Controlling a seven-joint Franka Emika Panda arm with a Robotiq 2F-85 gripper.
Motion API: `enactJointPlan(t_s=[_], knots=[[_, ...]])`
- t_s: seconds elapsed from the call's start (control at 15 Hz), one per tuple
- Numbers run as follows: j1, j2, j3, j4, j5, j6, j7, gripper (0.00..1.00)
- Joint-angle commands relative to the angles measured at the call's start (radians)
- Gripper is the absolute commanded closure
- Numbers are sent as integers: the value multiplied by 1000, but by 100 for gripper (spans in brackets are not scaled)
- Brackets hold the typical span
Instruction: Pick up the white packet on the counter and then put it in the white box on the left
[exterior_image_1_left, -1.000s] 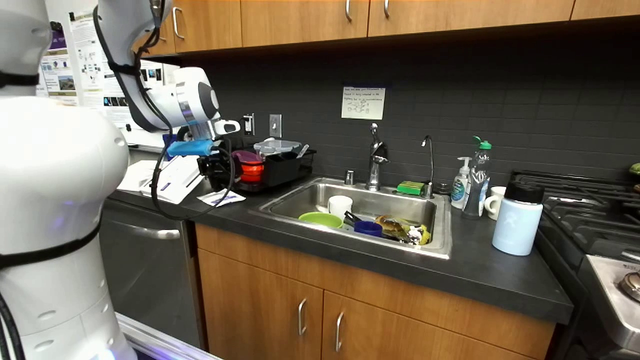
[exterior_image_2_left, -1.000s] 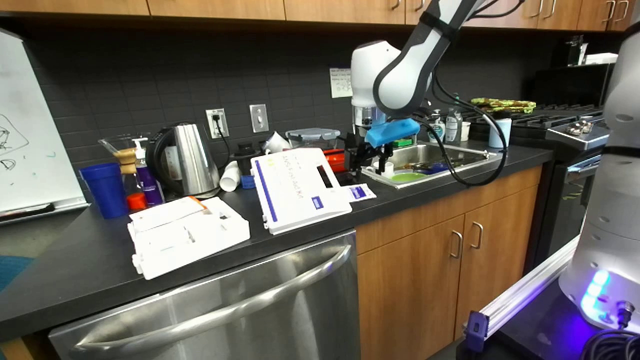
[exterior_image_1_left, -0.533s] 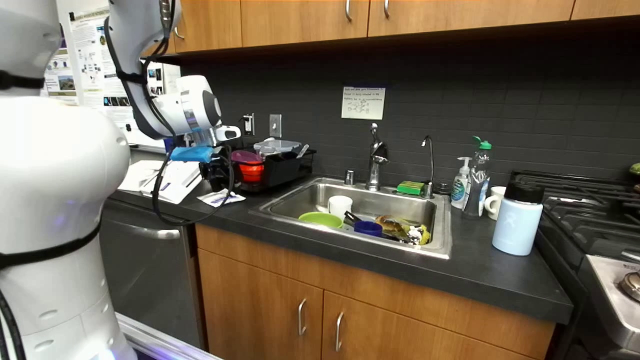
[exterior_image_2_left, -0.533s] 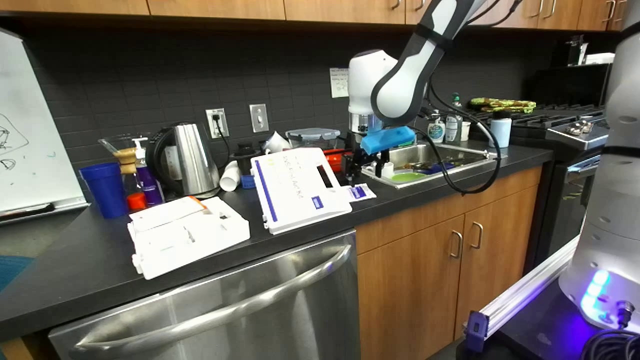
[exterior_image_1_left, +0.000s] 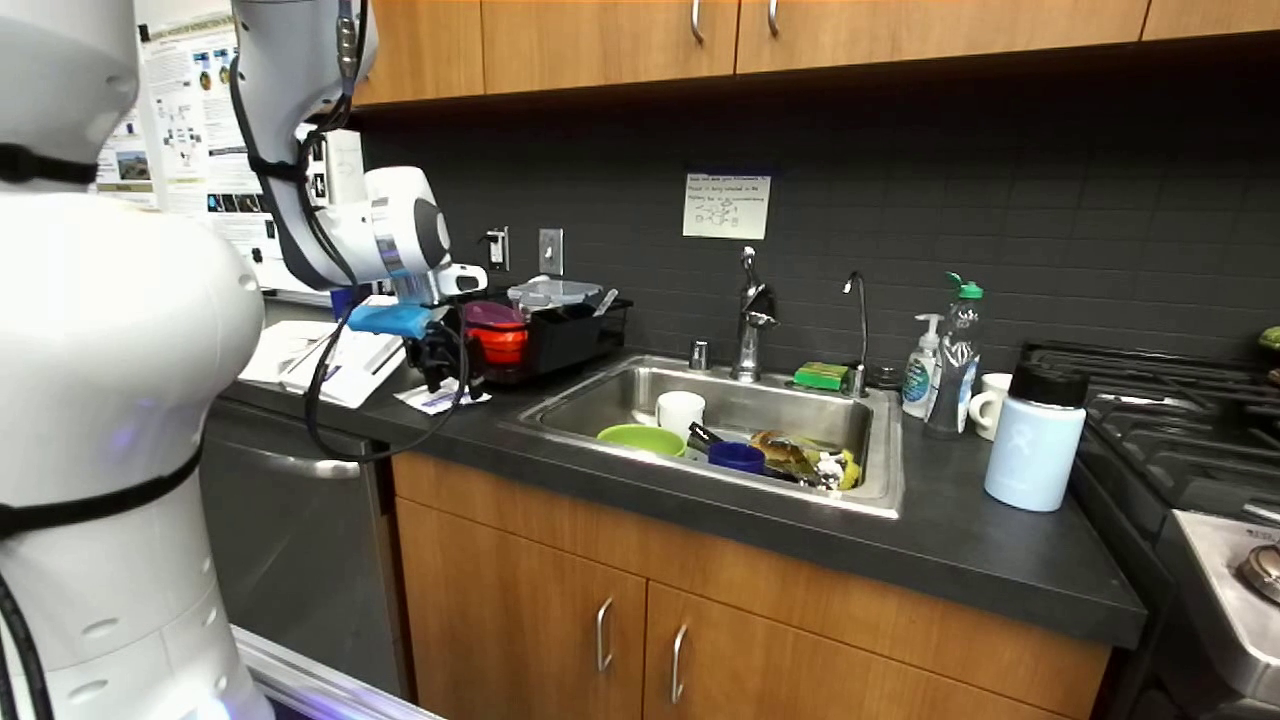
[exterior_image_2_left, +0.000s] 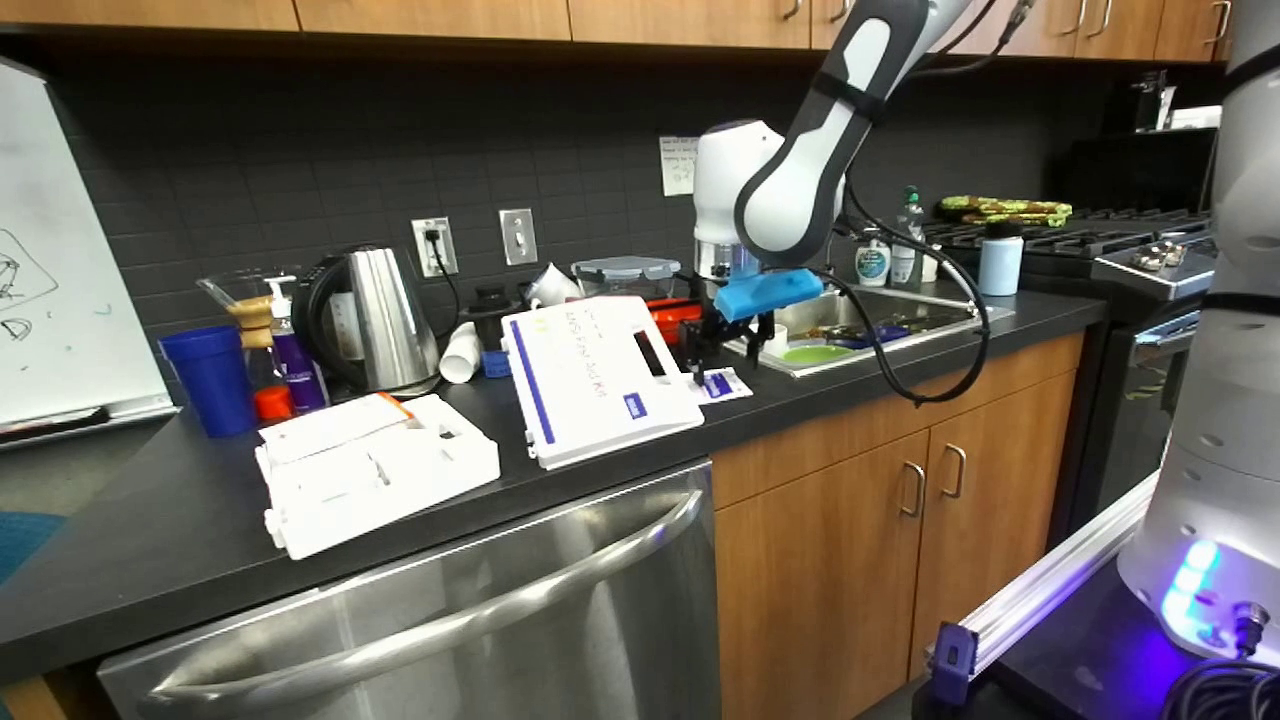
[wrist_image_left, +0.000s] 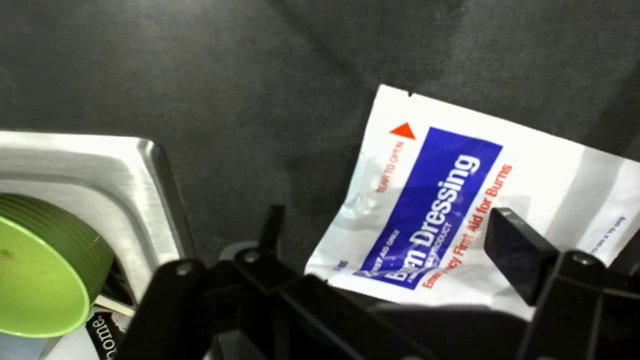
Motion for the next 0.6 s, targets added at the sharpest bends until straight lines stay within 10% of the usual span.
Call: enactJointPlan(t_s=[0.0,0.53], knots=[[31,20,-22,19,47,17,-26,0],[44,32,-40,24,76,27,-34,0]])
